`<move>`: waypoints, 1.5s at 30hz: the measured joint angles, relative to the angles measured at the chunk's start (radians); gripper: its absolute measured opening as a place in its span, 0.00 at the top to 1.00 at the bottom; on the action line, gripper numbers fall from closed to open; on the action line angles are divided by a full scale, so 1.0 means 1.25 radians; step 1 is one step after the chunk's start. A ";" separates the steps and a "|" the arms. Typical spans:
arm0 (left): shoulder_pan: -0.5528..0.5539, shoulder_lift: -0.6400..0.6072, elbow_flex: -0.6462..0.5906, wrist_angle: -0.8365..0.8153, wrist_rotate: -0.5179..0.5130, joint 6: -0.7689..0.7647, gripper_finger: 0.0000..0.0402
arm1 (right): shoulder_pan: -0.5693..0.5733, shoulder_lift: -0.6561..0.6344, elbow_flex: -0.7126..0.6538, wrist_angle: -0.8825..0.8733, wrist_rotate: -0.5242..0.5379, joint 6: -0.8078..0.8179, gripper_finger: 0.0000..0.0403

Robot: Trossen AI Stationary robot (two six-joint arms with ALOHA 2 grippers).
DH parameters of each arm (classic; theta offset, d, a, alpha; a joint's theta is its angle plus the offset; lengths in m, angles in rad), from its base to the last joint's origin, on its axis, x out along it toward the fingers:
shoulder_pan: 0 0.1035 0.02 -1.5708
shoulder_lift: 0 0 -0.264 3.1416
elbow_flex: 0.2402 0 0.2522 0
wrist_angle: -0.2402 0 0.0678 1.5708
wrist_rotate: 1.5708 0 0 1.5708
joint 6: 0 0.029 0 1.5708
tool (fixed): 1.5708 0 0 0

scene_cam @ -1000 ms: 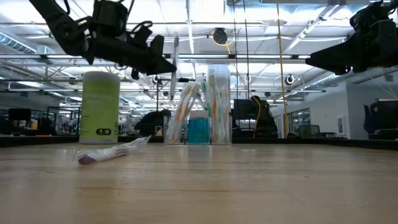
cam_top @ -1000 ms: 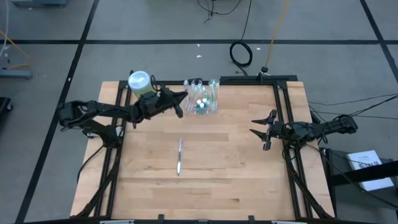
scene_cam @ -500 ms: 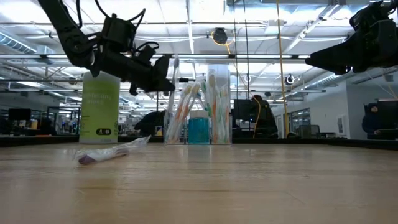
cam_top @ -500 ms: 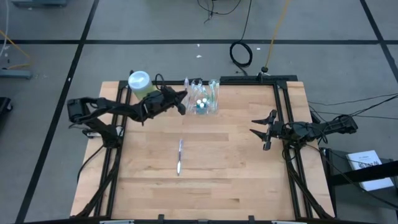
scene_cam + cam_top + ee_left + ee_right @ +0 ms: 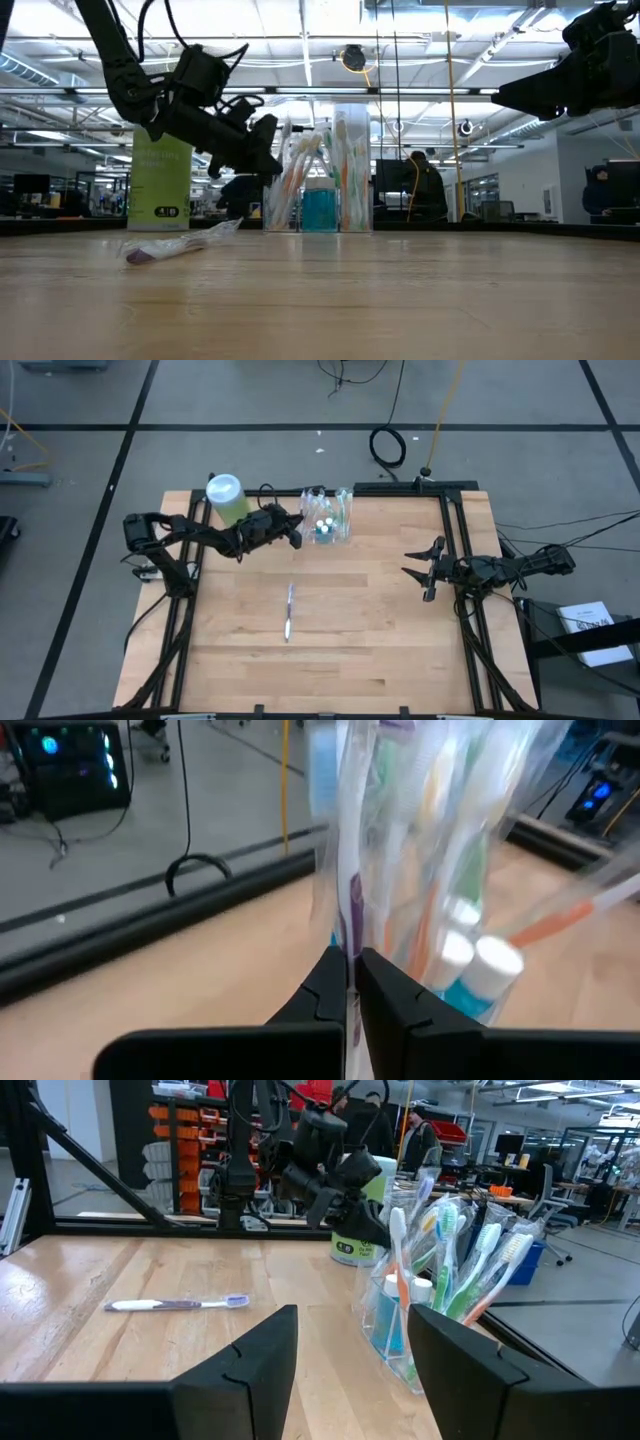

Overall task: Pick & Place toothbrushing station
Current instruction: Put the purple toothbrush into the transparent organizer

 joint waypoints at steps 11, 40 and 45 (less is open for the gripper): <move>0.000 0.042 0.000 -0.012 0.000 -0.024 0.99 | 0.000 0.000 0.000 0.000 0.000 0.000 0.55; -0.009 0.003 -0.002 -0.058 0.029 -0.041 0.60 | 0.000 0.000 0.000 0.000 0.000 0.000 0.55; -0.032 -0.071 -0.002 -0.076 0.050 0.011 0.52 | 0.000 0.000 0.000 0.000 0.000 0.000 0.55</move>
